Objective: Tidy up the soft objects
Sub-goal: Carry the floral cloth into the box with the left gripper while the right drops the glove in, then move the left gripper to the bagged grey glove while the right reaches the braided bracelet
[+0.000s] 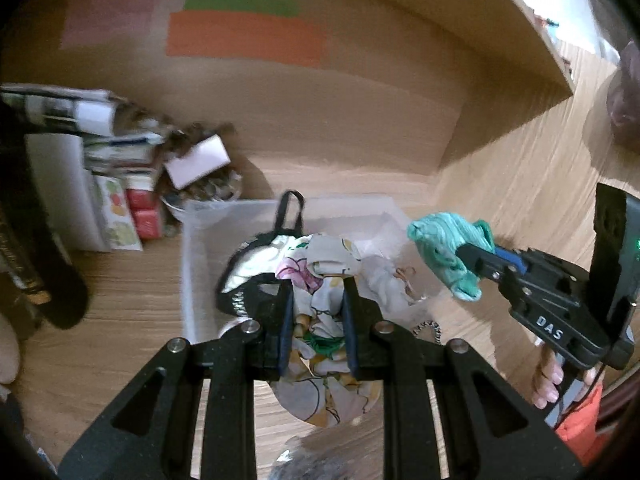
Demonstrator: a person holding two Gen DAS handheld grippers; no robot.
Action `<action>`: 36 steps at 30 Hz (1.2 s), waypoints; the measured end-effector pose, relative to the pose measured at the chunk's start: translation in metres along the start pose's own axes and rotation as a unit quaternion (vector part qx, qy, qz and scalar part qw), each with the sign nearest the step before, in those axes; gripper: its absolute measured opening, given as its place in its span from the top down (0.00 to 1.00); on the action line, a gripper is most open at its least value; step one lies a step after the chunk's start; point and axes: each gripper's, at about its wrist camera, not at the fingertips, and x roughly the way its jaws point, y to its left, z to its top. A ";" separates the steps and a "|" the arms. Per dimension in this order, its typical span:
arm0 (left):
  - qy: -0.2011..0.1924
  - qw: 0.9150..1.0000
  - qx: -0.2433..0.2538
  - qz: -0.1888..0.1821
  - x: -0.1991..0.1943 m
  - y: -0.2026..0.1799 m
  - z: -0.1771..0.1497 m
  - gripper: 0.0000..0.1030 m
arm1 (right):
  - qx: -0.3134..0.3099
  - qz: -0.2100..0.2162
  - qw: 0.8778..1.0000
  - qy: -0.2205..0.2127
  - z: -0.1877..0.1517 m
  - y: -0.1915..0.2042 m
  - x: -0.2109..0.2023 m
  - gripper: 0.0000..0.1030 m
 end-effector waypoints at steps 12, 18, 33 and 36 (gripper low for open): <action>0.069 0.997 0.021 0.007 0.064 -0.012 0.010 0.81 | 0.006 0.007 0.998 0.055 -0.012 -0.018 0.049 0.86; 0.085 0.996 0.026 0.010 0.080 -0.013 0.012 0.73 | 0.003 0.013 0.998 0.064 -0.016 -0.018 0.053 0.84; 0.054 0.998 0.031 0.014 0.046 -0.016 0.016 0.37 | 0.012 0.014 0.998 0.066 -0.014 -0.022 0.040 0.65; 0.036 0.999 0.034 0.017 0.031 -0.018 0.017 0.33 | 0.020 0.017 0.998 0.054 -0.013 -0.024 0.029 0.56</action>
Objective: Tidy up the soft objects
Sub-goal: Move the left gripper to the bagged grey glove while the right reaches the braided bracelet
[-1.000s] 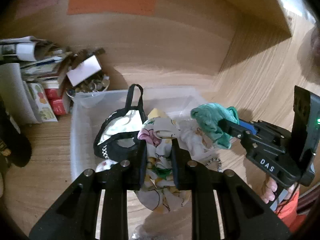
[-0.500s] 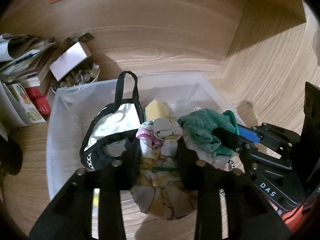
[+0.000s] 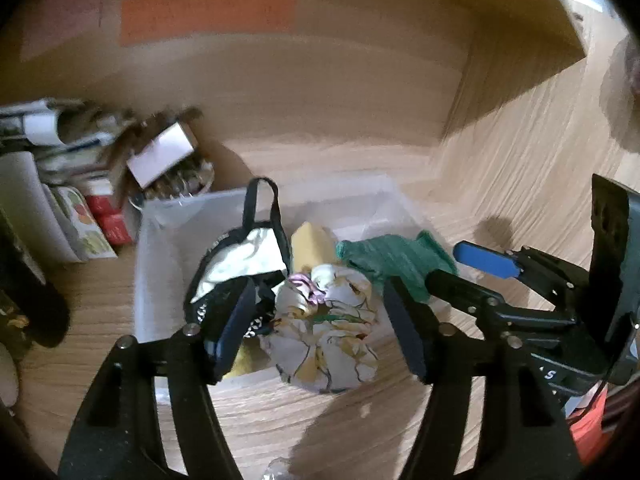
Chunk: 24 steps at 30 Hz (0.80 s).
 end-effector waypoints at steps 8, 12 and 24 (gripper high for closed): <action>-0.056 0.998 0.010 0.027 -0.048 -0.005 -0.008 0.14 | 0.003 0.004 0.999 -0.044 0.001 0.002 -0.038 0.32; -0.061 0.997 0.012 0.045 -0.060 -0.004 -0.020 0.10 | 0.002 0.006 0.998 -0.056 -0.002 0.004 -0.052 0.26; 0.028 0.998 -0.015 0.063 -0.032 0.007 -0.085 0.08 | 0.002 0.001 1.000 -0.027 -0.031 0.007 -0.058 0.19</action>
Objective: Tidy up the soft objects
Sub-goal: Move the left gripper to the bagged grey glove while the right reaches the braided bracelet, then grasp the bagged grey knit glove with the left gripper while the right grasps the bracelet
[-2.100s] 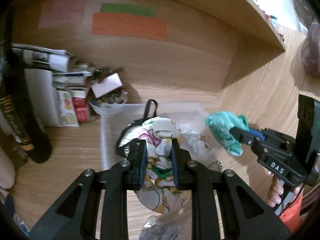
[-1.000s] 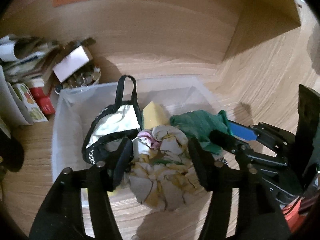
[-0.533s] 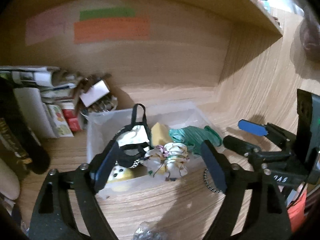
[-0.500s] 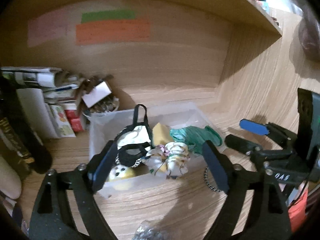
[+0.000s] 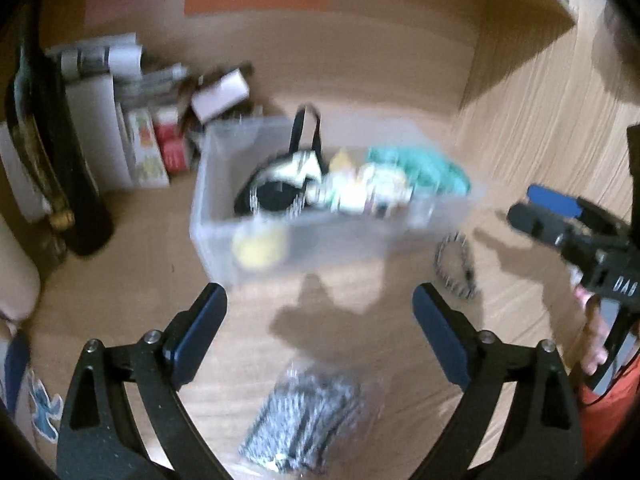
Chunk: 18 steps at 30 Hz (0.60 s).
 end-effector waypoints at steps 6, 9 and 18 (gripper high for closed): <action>0.041 0.999 -0.007 0.000 0.015 0.004 -0.028 0.08 | 0.006 -0.008 0.999 0.036 -0.016 -0.007 0.017 0.19; 0.058 0.998 -0.015 -0.005 0.018 0.008 -0.039 0.08 | 0.017 -0.006 0.998 0.062 -0.026 -0.014 0.027 0.19; 0.053 0.999 -0.013 -0.006 0.022 0.007 -0.053 0.08 | -0.003 0.009 0.992 0.128 -0.039 -0.006 0.057 0.20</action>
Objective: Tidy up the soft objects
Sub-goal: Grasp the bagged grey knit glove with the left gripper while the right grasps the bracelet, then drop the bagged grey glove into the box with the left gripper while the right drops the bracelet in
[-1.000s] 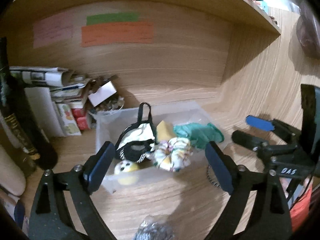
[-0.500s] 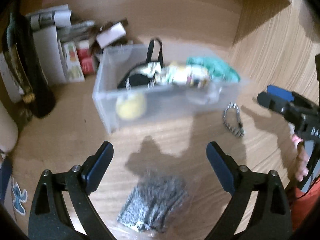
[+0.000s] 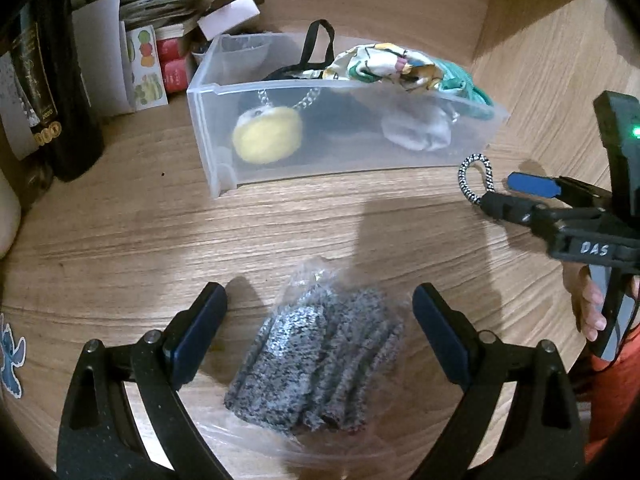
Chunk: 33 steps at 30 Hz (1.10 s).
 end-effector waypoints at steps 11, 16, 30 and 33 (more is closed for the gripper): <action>-0.018 0.999 0.039 -0.004 -0.010 -0.002 -0.006 0.56 | -0.039 -0.031 0.998 0.024 -0.001 0.015 0.015 0.64; -0.025 0.999 0.023 -0.012 -0.015 0.005 0.002 0.70 | -0.011 -0.022 1.000 0.014 -0.002 0.004 0.010 0.86; -0.124 0.992 0.017 -0.020 -0.063 0.008 0.061 0.73 | -0.008 -0.001 0.999 -0.051 0.007 0.008 -0.026 0.87; -0.151 0.988 0.023 -0.015 -0.073 0.006 0.077 0.73 | -0.012 0.006 0.997 -0.075 0.014 0.016 -0.037 0.87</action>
